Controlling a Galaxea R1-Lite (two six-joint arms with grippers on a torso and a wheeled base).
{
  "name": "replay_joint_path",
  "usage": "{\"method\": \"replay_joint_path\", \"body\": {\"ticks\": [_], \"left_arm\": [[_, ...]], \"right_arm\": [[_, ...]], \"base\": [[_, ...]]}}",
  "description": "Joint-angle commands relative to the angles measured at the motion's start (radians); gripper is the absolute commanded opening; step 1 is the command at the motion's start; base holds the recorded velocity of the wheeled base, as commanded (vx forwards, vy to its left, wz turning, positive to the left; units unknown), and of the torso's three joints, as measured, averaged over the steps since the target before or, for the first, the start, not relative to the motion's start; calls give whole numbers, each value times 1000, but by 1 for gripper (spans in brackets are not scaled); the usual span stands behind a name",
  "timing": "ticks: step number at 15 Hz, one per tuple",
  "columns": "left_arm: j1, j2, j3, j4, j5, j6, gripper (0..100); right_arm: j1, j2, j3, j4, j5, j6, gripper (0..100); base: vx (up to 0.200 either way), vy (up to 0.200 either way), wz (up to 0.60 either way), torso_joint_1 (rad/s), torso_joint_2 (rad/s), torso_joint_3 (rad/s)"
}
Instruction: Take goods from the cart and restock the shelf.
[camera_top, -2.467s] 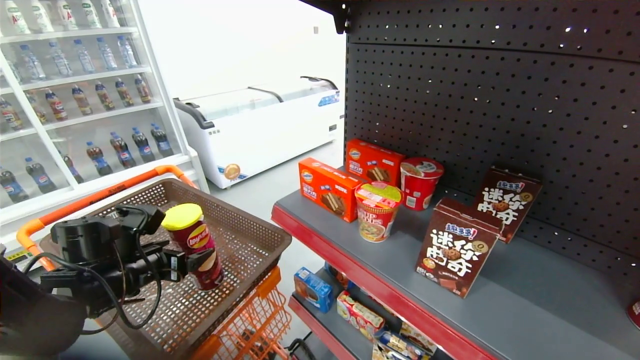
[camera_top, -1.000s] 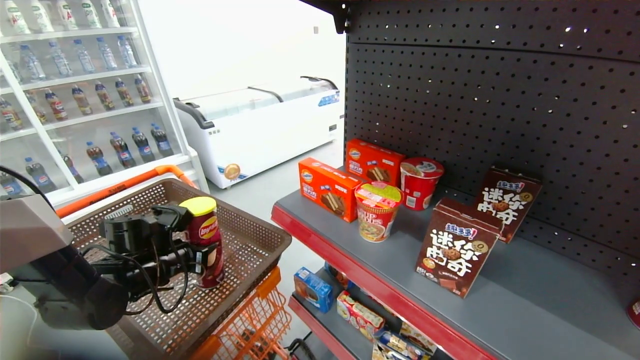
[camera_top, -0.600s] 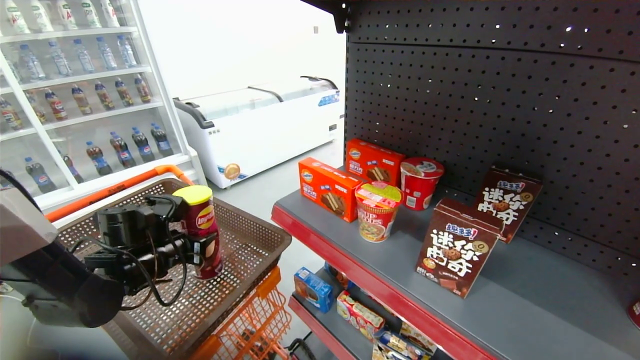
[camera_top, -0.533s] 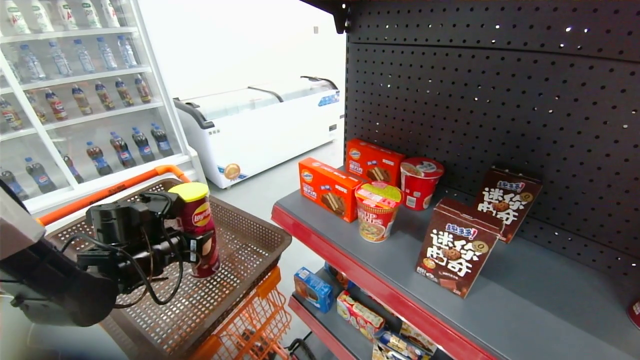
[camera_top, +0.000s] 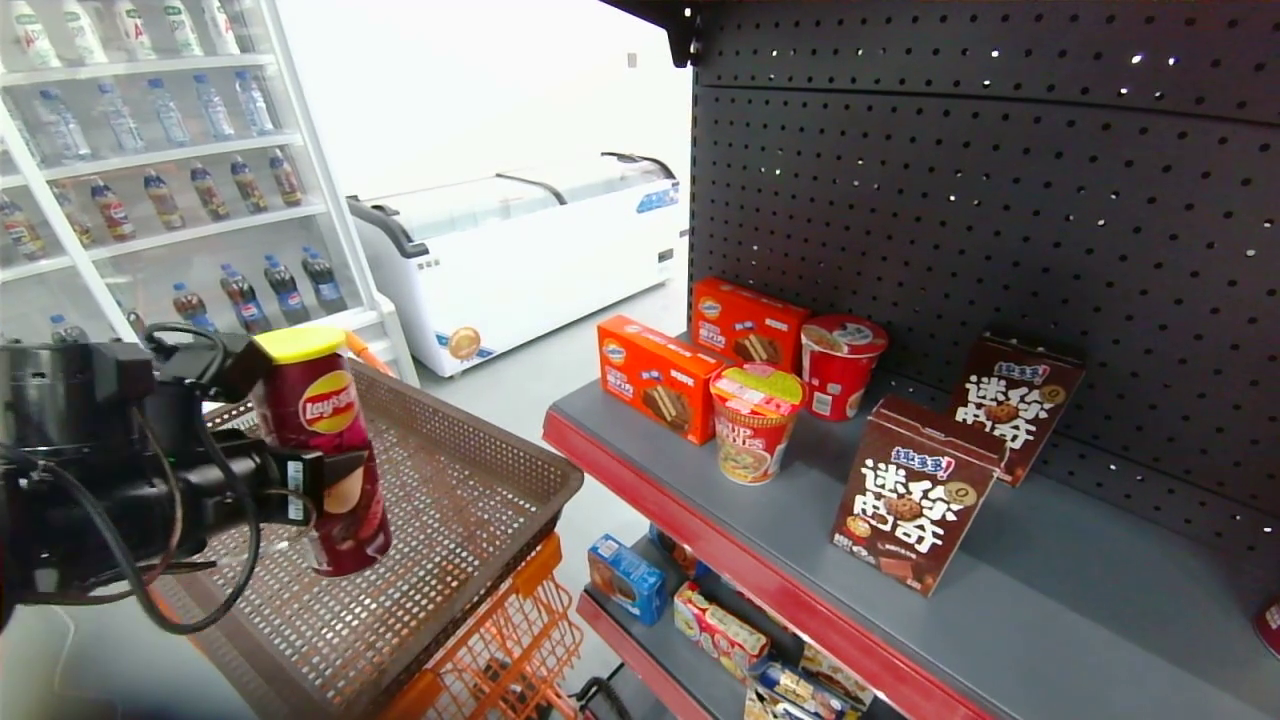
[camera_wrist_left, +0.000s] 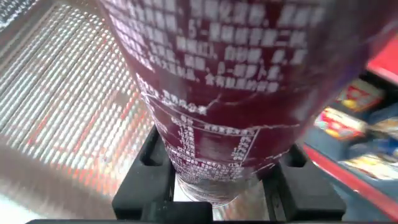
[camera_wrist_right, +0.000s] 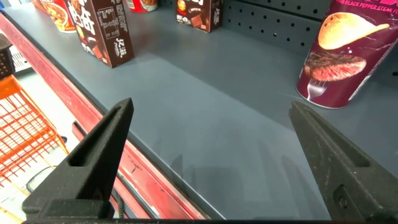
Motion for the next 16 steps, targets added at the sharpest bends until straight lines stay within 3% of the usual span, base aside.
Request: {"method": "replay_joint_path", "body": {"ticks": [1,3,4,6,13,16], "left_arm": [[3,-244,15,89,7,-43,0],[6,-334,46,110,-4,-46,0],[2,-406,57,193,-10,-45,0],[2,-492,91,236,-12,-42,0],[0,-742,230,221,-6,-35,0],[-6,-814,275,228,2,6,0]], "right_arm": [[0,0,0,0,0,0,100],[0,0,0,0,0,0,100],[0,0,0,0,0,0,100],[0,0,0,0,0,0,100],[0,0,0,0,0,0,100],[0,0,0,0,2,0,100]], "base": [[0,0,0,0,0,0],[0,0,0,0,0,0],[0,0,0,0,0,0],[0,0,0,0,0,0],[0,0,0,0,0,0],[0,0,0,0,0,0]]}}
